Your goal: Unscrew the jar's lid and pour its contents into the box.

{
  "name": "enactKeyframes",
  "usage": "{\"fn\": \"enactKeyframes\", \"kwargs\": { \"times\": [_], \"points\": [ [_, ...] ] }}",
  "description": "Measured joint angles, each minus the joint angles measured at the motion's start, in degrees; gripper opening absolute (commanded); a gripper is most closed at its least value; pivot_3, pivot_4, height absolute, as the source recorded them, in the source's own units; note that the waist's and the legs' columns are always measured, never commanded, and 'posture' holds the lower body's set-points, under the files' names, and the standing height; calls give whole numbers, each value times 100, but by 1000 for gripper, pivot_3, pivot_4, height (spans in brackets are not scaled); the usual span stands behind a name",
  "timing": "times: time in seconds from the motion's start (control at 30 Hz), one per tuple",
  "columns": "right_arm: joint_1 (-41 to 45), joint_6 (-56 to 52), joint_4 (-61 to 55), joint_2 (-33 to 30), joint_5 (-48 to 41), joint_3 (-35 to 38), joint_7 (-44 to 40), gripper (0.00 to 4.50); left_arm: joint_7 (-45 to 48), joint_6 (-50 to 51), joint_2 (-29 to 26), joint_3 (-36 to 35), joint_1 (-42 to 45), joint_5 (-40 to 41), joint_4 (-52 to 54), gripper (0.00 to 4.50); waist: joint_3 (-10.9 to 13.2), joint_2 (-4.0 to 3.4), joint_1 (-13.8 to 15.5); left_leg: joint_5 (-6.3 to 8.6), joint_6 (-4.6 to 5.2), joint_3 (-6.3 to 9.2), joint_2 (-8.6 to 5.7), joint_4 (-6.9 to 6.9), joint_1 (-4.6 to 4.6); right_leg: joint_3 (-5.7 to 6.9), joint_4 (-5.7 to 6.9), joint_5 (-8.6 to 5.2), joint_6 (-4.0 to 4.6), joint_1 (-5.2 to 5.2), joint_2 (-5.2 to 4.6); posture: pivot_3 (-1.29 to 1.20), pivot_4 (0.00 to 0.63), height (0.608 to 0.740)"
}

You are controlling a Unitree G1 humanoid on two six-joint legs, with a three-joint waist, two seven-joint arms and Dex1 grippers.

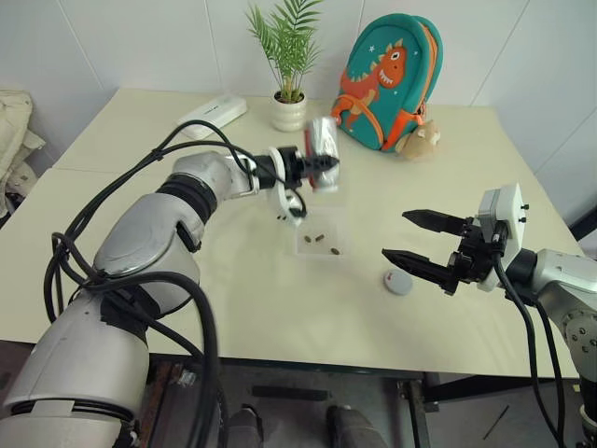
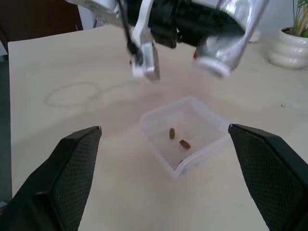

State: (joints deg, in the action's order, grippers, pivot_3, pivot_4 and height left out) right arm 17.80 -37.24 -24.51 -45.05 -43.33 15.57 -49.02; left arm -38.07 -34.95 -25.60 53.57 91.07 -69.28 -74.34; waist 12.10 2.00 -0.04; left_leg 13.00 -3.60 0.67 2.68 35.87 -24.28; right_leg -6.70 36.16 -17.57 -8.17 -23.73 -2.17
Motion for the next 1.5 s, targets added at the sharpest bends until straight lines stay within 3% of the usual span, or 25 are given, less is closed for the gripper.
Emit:
{"fn": "enactKeyframes", "kwargs": {
  "times": [0.2,0.3,0.37,0.43,0.53,0.63,0.93,1.23,1.5],
  "points": [
    [139,-5,165,-222,5,-4,-270,4448,2354,-831,-290,-1868,-966,2199,-60,1938,-2,-4,1,-1,0,-6,1,12,8,-1,26,-1,2,1,-3,0,150,740],
    [209,-10,258,-241,12,-16,-335,4448,3499,-741,-265,-2686,-1391,3206,-37,1938,-2,-4,4,-3,1,-5,0,27,7,-1,42,-1,3,2,-3,0,150,740],
    [377,-16,349,-253,32,-113,-419,4448,4678,-393,-143,-3750,-1842,4486,175,1938,-5,-8,-6,-3,2,-6,0,31,15,-2,49,-1,3,7,-4,0,150,740],
    [446,-16,440,-308,57,-178,-493,4448,5433,45,-20,-4381,-2182,5311,350,1938,-4,-8,-9,-8,3,-4,0,34,18,-1,66,-1,5,5,-3,0,150,740],
    [595,-20,620,-320,69,-285,-606,4448,6195,1071,168,-5384,-2645,6544,755,1938,-4,-8,-37,-12,3,1,0,42,20,-1,85,-1,5,3,-3,0,150,740],
    [755,-20,733,-363,123,-416,-720,4448,6697,1802,287,-5916,-3070,7324,1294,1938,-4,-8,-44,-15,3,6,0,53,22,1,99,-1,5,4,-2,0,150,740],
    [1088,-37,985,-401,188,-636,-1012,4448,7195,3146,542,-6459,-3546,8257,2256,1938,-4,-8,-38,-15,3,14,0,102,19,3,124,3,7,11,-1,0,150,740],
    [1231,-77,1120,-437,242,-709,-1141,4448,7285,3400,527,-6318,-3785,8146,2288,1938,-4,-8,-162,-15,4,16,0,108,19,3,123,6,8,13,-1,0,150,740],
    [1288,-87,1147,-437,313,-818,-1161,4500,7333,3388,525,-6201,-3800,8021,2390,4491,-4,-8,-169,-14,4,17,0,105,18,3,122,6,8,13,-1,0,150,740]
  ]
}}
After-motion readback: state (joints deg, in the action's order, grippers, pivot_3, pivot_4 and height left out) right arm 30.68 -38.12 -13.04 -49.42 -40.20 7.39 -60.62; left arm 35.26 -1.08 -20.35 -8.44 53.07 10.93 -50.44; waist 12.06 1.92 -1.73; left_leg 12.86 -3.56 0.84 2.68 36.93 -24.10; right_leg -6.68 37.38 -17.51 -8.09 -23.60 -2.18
